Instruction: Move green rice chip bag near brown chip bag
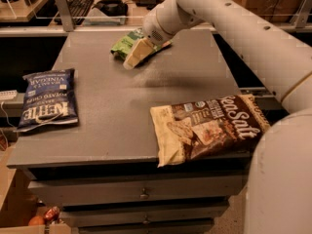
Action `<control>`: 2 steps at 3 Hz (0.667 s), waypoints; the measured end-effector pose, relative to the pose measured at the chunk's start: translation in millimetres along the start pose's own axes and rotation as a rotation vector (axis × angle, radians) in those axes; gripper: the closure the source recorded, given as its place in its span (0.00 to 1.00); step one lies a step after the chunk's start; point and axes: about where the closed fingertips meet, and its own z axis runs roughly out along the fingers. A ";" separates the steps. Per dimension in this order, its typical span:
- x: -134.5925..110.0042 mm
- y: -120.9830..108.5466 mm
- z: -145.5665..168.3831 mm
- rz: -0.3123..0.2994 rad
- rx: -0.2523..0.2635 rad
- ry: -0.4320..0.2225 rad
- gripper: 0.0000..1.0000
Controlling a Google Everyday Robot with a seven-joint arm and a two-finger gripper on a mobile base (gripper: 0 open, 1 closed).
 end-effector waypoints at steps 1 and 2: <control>7.9 -17.6 28.2 0.051 0.048 -0.008 0.00; 12.1 -28.4 51.7 0.114 0.088 0.000 0.17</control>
Offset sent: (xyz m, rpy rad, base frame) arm 0.0722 0.0233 -0.0442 0.0817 0.0280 -0.2346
